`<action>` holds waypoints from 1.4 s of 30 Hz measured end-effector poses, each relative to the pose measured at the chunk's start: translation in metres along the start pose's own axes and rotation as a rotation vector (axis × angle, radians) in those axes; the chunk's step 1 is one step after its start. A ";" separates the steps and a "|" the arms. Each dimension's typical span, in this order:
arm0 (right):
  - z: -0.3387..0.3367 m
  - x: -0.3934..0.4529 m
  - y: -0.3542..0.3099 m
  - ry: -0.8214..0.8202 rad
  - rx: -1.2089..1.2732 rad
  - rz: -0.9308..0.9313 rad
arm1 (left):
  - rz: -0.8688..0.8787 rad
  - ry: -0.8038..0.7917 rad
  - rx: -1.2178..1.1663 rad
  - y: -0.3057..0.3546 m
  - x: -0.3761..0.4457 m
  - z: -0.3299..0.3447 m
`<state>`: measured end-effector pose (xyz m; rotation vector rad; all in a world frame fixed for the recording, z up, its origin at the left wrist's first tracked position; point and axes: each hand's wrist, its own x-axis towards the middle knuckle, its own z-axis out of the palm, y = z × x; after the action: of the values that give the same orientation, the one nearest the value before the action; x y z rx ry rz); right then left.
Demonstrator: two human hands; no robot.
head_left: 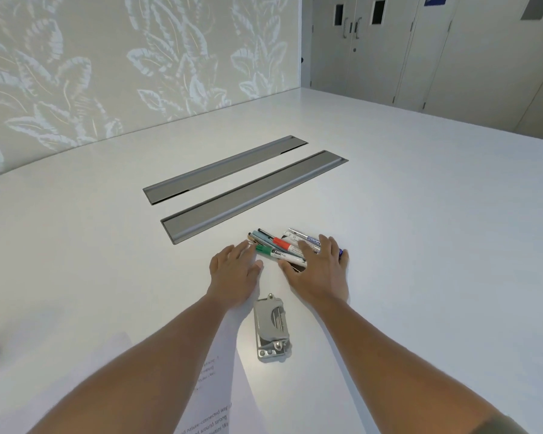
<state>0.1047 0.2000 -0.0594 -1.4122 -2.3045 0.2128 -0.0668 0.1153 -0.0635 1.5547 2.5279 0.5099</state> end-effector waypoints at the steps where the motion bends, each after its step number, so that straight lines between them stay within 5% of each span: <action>1: 0.002 0.005 -0.001 0.000 0.004 0.002 | -0.001 0.009 0.002 0.001 0.005 0.001; 42: 0.026 0.079 -0.014 0.062 0.043 0.063 | 0.018 0.223 -0.127 0.021 0.092 0.021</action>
<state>0.0511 0.2655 -0.0560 -1.4513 -2.1950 0.2324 -0.0859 0.2100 -0.0700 1.5539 2.5810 0.8730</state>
